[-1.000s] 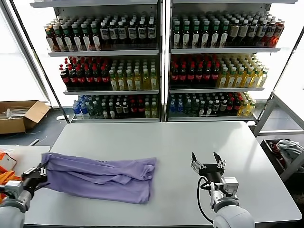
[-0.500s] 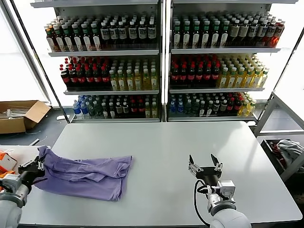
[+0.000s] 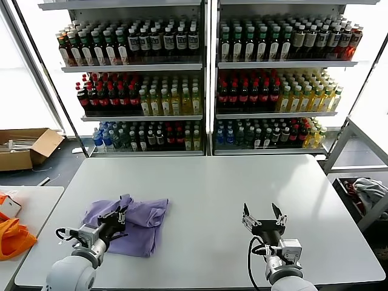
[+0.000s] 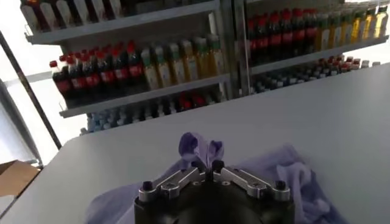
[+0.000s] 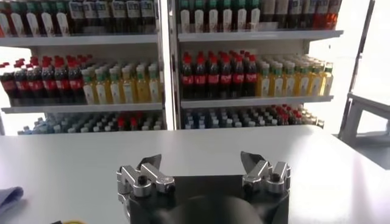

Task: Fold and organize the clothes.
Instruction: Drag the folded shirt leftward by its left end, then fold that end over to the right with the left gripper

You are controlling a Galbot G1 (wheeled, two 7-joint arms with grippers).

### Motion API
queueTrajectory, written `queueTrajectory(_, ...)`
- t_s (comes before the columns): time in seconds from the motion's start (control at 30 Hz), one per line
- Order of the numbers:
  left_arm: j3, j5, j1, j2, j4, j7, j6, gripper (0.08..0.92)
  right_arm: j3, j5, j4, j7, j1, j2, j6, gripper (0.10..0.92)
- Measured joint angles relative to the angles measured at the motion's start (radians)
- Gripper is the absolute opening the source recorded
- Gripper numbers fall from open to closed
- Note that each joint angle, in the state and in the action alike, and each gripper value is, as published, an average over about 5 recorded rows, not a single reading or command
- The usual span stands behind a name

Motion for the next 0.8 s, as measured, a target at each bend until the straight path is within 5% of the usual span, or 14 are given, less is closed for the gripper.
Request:
queueTrajectory(0.67, 0.098, 0.035, -0.016, -0.052, -0.018, 0.02, 0.012, 0.117, -0.034, -0.024, -0.016, -0.001, -0.019, 0.018, 0.011, 0.823)
queueTrajectory(0.8, 0.112, 0.049, -0.002, -0.067, -0.013, 0.035, 0.003, 0.188, -0.04, -0.026, -0.016, -0.001, -0.019, 0.017, 0.013, 0.823)
